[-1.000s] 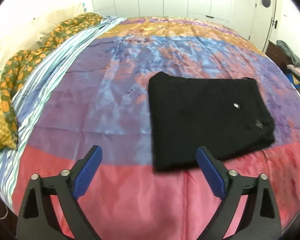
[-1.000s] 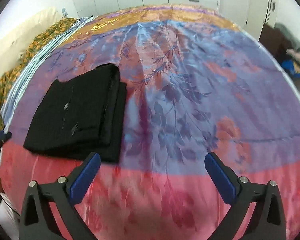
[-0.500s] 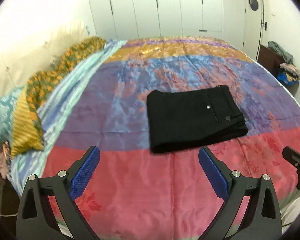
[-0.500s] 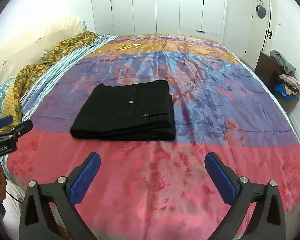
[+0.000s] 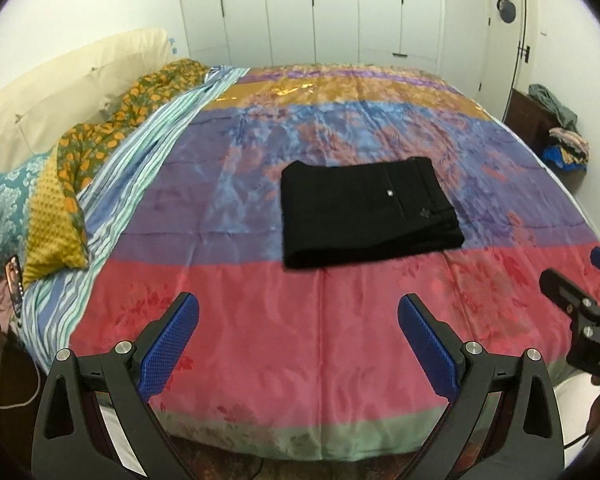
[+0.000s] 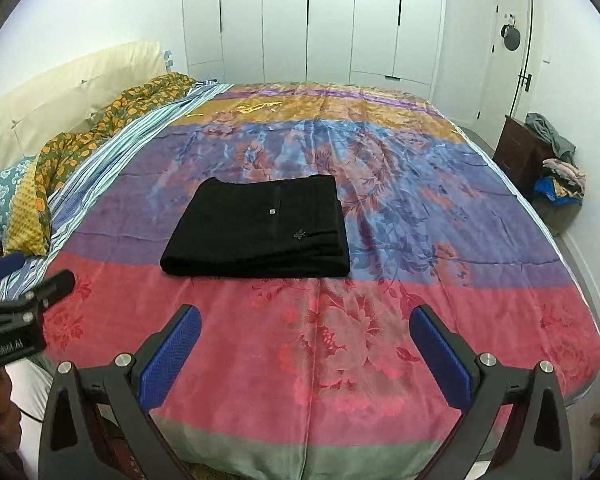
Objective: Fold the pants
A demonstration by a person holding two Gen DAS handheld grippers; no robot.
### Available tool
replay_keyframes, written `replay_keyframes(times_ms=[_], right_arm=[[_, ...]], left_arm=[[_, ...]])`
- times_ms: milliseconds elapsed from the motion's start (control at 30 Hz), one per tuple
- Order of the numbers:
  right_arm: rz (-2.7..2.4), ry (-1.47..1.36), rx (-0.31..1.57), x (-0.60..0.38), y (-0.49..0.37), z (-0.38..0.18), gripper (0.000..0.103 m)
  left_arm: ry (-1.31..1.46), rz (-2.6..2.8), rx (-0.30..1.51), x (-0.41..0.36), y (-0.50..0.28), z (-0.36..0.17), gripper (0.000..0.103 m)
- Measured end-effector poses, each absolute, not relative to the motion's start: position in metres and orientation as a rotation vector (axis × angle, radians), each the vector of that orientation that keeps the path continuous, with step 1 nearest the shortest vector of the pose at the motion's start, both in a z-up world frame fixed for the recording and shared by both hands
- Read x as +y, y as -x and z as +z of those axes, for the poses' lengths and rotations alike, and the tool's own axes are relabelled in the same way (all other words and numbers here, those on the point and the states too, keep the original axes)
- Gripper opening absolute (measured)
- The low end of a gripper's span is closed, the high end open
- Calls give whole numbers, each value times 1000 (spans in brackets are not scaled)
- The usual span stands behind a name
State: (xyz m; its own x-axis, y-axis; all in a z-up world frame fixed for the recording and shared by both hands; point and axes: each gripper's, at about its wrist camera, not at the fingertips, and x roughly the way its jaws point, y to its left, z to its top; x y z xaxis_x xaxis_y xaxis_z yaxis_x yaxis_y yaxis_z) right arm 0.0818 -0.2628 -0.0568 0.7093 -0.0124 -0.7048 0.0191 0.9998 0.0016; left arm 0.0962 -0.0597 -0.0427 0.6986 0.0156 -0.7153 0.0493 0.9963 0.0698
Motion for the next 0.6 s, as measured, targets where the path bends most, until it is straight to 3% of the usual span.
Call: replay_keyframes(times_ms=[300,600], right_arm=[[-101,-53,713,-267,-50,-50,103],[-86,-37,797,-251,-54,-59,103]], left_arm=[[-97,0,762,-50,-70,-47,100],[-105,14,784,-42,-72,-49,100]])
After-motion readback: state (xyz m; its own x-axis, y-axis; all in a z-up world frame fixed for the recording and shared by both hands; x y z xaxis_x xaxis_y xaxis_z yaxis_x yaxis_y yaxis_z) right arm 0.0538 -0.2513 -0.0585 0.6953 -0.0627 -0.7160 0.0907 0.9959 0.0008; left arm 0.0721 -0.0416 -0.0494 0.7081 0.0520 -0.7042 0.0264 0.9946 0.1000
